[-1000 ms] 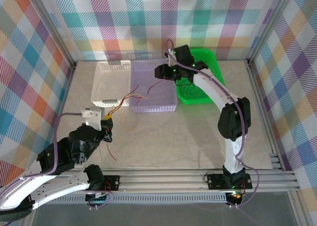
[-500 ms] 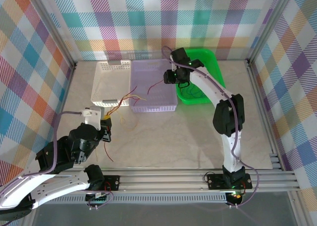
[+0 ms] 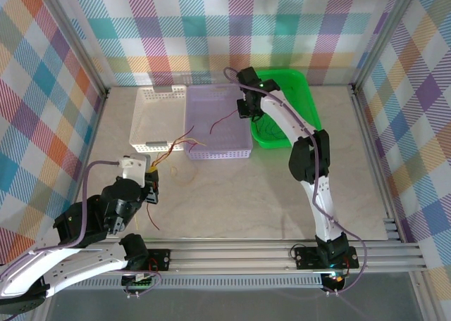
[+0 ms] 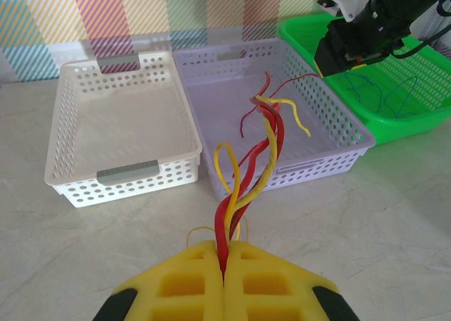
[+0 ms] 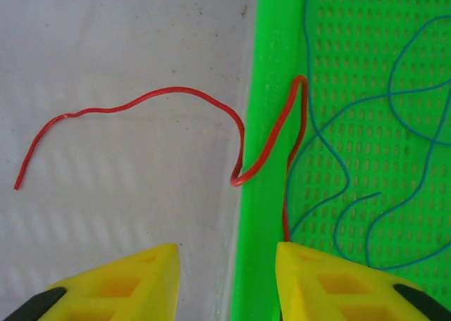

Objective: Untangle the cables

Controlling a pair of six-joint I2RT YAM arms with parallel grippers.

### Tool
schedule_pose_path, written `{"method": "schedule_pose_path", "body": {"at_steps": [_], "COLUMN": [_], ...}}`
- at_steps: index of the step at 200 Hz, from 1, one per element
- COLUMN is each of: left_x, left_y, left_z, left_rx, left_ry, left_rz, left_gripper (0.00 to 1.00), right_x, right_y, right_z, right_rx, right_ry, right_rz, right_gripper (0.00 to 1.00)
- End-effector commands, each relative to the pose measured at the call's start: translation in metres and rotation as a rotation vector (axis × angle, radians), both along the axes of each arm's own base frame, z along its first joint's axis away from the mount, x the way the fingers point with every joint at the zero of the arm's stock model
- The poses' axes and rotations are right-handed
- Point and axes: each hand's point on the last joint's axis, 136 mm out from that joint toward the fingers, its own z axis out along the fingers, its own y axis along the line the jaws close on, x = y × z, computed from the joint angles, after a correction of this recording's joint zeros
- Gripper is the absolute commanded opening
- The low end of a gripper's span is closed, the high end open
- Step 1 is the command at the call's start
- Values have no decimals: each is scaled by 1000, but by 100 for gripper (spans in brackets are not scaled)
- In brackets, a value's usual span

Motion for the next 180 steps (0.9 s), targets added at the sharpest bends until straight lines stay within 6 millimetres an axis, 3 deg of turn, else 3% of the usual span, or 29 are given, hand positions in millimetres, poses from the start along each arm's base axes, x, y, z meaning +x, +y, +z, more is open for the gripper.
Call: {"method": "schedule_pose_path", "body": {"at_steps": [1,24,77,126,180], "left_x": [1,1,1,2,2], "left_y": [6,5,4,3,2], "left_z": [0,-1,-2,-3,-5], "left_rx": [12,15,16,20,25], "left_ry": [-12,-11,-9,-5,1], "left_rz": [19,17,12,9,3], "left_gripper": [0,0,0,0,0], "right_x": [4,8,10,14,16], "right_y": [-7,-7,-12,-10,-10], "right_z": [-3,-6,-16,-13,6], "right_rx": [-46,-56,-73,-69,-63], "right_ry": [9,6,26,14,-24], "right_rz": [-6,-3,-9,-1,0], "right_gripper": [32,27,28,3,0]}}
